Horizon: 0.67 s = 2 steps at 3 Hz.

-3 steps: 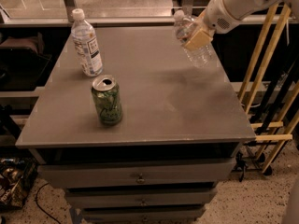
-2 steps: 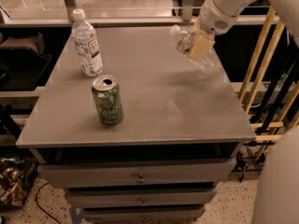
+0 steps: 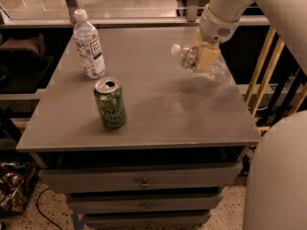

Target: Knock water bottle over

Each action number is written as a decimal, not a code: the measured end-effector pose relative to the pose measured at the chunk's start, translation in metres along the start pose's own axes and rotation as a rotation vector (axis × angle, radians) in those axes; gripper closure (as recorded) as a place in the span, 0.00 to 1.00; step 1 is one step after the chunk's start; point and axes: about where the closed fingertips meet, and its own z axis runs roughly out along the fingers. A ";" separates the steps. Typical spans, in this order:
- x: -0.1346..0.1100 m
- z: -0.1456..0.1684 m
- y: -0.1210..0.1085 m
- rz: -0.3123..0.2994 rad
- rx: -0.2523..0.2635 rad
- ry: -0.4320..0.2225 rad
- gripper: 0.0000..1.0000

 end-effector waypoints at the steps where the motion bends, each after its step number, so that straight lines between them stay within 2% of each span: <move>1: 0.000 0.011 0.003 0.043 0.015 -0.018 1.00; 2: -0.001 0.023 0.001 0.074 0.009 -0.045 1.00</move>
Offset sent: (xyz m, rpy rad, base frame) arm 0.0051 0.0066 -0.0310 0.0962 0.0323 -0.0952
